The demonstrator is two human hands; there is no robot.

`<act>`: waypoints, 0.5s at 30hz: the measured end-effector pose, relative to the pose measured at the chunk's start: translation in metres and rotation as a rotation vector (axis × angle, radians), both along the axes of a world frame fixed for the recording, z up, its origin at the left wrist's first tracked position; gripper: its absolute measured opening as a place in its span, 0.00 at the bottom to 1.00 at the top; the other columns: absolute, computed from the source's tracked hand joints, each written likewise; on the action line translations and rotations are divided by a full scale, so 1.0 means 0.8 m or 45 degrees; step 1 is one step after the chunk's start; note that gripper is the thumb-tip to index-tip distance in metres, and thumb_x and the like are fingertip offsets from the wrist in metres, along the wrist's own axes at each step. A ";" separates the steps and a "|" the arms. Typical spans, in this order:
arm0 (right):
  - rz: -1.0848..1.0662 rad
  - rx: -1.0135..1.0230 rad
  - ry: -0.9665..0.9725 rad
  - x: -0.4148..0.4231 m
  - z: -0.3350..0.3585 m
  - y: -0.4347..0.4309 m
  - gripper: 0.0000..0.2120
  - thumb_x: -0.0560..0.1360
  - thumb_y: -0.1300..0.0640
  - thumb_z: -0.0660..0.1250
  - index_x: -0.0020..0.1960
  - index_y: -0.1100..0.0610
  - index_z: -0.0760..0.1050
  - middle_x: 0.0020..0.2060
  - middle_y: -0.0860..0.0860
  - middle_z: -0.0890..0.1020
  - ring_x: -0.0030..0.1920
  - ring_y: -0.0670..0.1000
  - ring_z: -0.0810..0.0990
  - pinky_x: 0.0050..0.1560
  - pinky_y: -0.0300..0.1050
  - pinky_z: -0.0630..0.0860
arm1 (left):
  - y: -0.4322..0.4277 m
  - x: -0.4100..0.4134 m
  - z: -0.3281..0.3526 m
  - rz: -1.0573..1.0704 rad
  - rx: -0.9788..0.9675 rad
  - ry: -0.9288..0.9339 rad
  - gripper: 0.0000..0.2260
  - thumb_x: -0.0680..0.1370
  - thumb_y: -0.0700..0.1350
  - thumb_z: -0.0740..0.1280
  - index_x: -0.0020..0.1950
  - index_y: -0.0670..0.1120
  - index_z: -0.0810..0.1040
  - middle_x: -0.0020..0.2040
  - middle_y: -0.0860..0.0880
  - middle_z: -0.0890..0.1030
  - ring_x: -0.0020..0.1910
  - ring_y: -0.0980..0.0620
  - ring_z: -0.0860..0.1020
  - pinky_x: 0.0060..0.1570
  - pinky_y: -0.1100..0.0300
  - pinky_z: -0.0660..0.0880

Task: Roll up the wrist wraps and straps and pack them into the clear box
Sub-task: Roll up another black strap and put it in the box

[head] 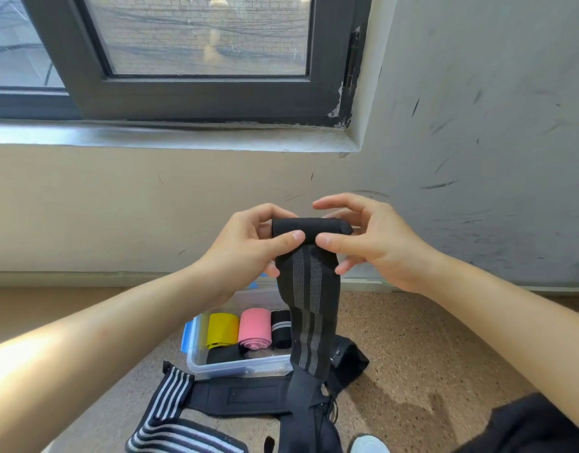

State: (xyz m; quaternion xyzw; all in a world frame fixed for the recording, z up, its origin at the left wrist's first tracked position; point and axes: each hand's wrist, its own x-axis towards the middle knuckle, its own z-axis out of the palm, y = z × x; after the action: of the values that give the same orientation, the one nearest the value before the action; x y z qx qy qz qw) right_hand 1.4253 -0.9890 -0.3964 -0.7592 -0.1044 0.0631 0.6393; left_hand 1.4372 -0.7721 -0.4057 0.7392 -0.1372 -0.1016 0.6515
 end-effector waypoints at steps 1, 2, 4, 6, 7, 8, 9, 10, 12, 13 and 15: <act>0.031 0.012 0.089 0.001 0.002 -0.002 0.18 0.75 0.54 0.74 0.63 0.55 0.79 0.53 0.59 0.83 0.48 0.54 0.86 0.34 0.46 0.83 | 0.000 0.000 0.000 0.007 0.000 -0.030 0.06 0.79 0.36 0.70 0.55 0.40 0.79 0.41 0.46 0.83 0.31 0.56 0.79 0.27 0.64 0.74; 0.072 0.029 0.178 0.002 0.003 -0.003 0.19 0.76 0.48 0.71 0.63 0.56 0.79 0.54 0.60 0.83 0.48 0.56 0.85 0.32 0.45 0.82 | 0.000 -0.001 0.000 0.014 -0.008 -0.057 0.05 0.79 0.35 0.71 0.54 0.41 0.79 0.41 0.47 0.84 0.31 0.56 0.79 0.27 0.64 0.73; 0.143 0.075 0.310 0.003 0.001 -0.003 0.22 0.79 0.43 0.64 0.64 0.58 0.79 0.52 0.60 0.82 0.47 0.59 0.83 0.31 0.44 0.82 | 0.001 -0.002 0.000 0.028 -0.008 -0.117 0.06 0.78 0.33 0.72 0.53 0.41 0.79 0.41 0.48 0.83 0.30 0.57 0.79 0.27 0.64 0.73; 0.168 0.130 0.331 0.004 -0.001 -0.002 0.22 0.80 0.45 0.64 0.65 0.61 0.78 0.50 0.60 0.81 0.46 0.58 0.81 0.30 0.42 0.82 | 0.002 -0.002 -0.002 0.035 0.042 -0.207 0.07 0.77 0.34 0.72 0.54 0.42 0.80 0.42 0.47 0.83 0.32 0.56 0.79 0.28 0.63 0.74; 0.171 0.160 0.318 0.004 -0.003 -0.002 0.22 0.79 0.47 0.65 0.65 0.62 0.78 0.50 0.59 0.80 0.46 0.56 0.81 0.30 0.41 0.81 | 0.003 -0.002 -0.002 0.034 0.071 -0.246 0.08 0.77 0.34 0.73 0.54 0.43 0.80 0.43 0.46 0.83 0.34 0.55 0.80 0.29 0.63 0.75; 0.168 0.190 0.302 0.005 -0.004 -0.001 0.21 0.78 0.49 0.67 0.64 0.63 0.78 0.50 0.59 0.79 0.44 0.55 0.81 0.31 0.41 0.81 | 0.004 -0.002 -0.002 0.032 0.092 -0.266 0.09 0.77 0.34 0.73 0.54 0.44 0.80 0.44 0.46 0.83 0.36 0.55 0.81 0.30 0.62 0.76; 0.161 0.219 0.289 0.005 -0.004 -0.001 0.21 0.76 0.51 0.68 0.63 0.63 0.78 0.50 0.58 0.79 0.43 0.54 0.81 0.31 0.41 0.81 | 0.004 -0.002 -0.001 0.028 0.098 -0.259 0.10 0.77 0.34 0.73 0.55 0.45 0.80 0.46 0.46 0.83 0.37 0.54 0.82 0.31 0.61 0.78; 0.153 0.245 0.276 0.006 -0.004 -0.001 0.20 0.75 0.53 0.69 0.62 0.63 0.79 0.50 0.58 0.79 0.43 0.54 0.82 0.31 0.40 0.81 | 0.005 -0.002 -0.001 0.020 0.091 -0.221 0.12 0.77 0.35 0.73 0.57 0.47 0.80 0.48 0.46 0.84 0.40 0.53 0.84 0.32 0.60 0.79; 0.137 0.277 0.243 0.006 -0.004 -0.001 0.19 0.74 0.55 0.71 0.62 0.61 0.79 0.49 0.56 0.81 0.45 0.54 0.83 0.32 0.41 0.81 | 0.008 0.000 -0.002 -0.022 0.045 -0.056 0.14 0.78 0.37 0.73 0.61 0.48 0.79 0.51 0.48 0.85 0.45 0.52 0.85 0.36 0.57 0.82; 0.126 0.278 0.227 0.006 -0.004 -0.001 0.19 0.74 0.56 0.71 0.62 0.61 0.79 0.48 0.56 0.82 0.45 0.54 0.84 0.32 0.41 0.81 | 0.009 0.001 -0.002 -0.066 0.006 0.052 0.13 0.78 0.41 0.73 0.62 0.48 0.79 0.51 0.48 0.86 0.47 0.51 0.85 0.36 0.55 0.83; 0.110 0.262 0.189 0.005 -0.004 -0.002 0.17 0.75 0.59 0.70 0.63 0.61 0.78 0.47 0.56 0.83 0.47 0.55 0.84 0.33 0.41 0.81 | 0.012 0.002 -0.002 -0.150 -0.046 0.217 0.16 0.76 0.50 0.72 0.62 0.47 0.80 0.53 0.43 0.85 0.48 0.48 0.85 0.37 0.56 0.82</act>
State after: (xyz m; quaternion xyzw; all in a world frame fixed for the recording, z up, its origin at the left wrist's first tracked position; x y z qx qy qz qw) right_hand 1.4296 -0.9903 -0.3996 -0.6776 -0.0955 0.1355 0.7165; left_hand 1.4390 -0.7629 -0.4073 0.7066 -0.1261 -0.1998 0.6670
